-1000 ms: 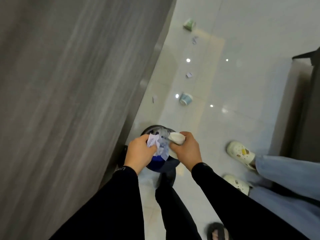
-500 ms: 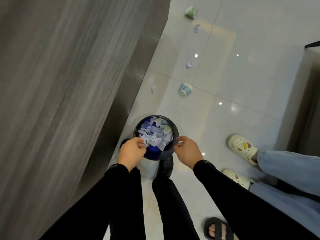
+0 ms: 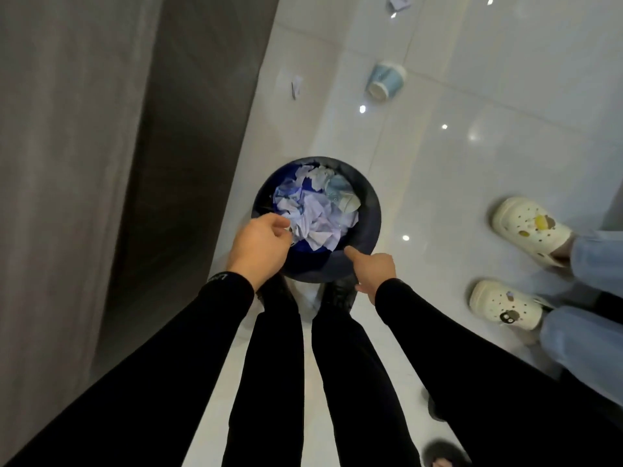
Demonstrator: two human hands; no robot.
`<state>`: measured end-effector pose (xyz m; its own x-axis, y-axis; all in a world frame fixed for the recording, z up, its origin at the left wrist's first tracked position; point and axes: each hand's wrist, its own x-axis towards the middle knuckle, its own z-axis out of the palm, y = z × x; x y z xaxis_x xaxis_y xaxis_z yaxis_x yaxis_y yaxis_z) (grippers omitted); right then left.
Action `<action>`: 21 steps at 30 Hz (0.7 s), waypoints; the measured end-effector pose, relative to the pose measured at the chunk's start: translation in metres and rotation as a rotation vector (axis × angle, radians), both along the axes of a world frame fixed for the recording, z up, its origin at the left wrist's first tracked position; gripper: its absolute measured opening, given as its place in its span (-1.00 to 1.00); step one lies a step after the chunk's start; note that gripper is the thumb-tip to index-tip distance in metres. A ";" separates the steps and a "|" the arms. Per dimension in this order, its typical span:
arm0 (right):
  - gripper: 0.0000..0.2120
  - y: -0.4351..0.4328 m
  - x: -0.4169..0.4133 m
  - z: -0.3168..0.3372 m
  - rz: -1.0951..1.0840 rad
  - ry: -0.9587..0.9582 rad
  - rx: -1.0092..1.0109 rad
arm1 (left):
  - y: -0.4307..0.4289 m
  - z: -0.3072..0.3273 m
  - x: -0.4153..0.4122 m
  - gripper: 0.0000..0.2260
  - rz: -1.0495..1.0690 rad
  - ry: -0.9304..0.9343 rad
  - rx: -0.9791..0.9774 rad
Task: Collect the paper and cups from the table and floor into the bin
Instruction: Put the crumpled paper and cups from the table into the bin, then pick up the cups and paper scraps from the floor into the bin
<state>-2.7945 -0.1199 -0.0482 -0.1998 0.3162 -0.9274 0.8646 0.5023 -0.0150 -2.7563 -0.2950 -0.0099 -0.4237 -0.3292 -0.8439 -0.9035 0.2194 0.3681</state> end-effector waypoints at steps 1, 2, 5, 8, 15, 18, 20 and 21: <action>-0.51 0.002 0.003 -0.010 -0.084 -0.052 -0.048 | -0.001 -0.008 0.001 -0.78 -0.005 0.000 -0.004; -0.65 0.002 0.005 -0.017 -0.176 -0.098 -0.099 | -0.002 -0.015 0.003 -0.78 -0.008 -0.003 -0.007; -0.87 0.004 0.014 -0.027 -0.216 -0.124 -0.150 | -0.006 -0.024 0.007 -0.80 -0.023 -0.023 -0.013; -0.87 -0.001 0.012 -0.023 -0.122 -0.026 -0.154 | -0.014 -0.017 0.006 -0.84 -0.048 -0.020 -0.025; -0.82 -0.008 -0.039 0.063 -0.187 0.028 -0.163 | -0.028 0.056 -0.048 -0.84 -0.058 0.093 -0.047; -0.82 -0.003 -0.067 0.110 -0.226 0.075 -0.188 | -0.030 0.101 -0.087 -0.87 -0.045 0.200 -0.038; -0.86 -0.001 -0.088 0.137 -0.258 0.099 -0.211 | -0.029 0.130 -0.114 -0.89 -0.075 0.273 -0.033; -0.86 0.001 -0.099 0.149 -0.273 0.110 -0.225 | -0.028 0.142 -0.128 -0.89 -0.088 0.304 -0.034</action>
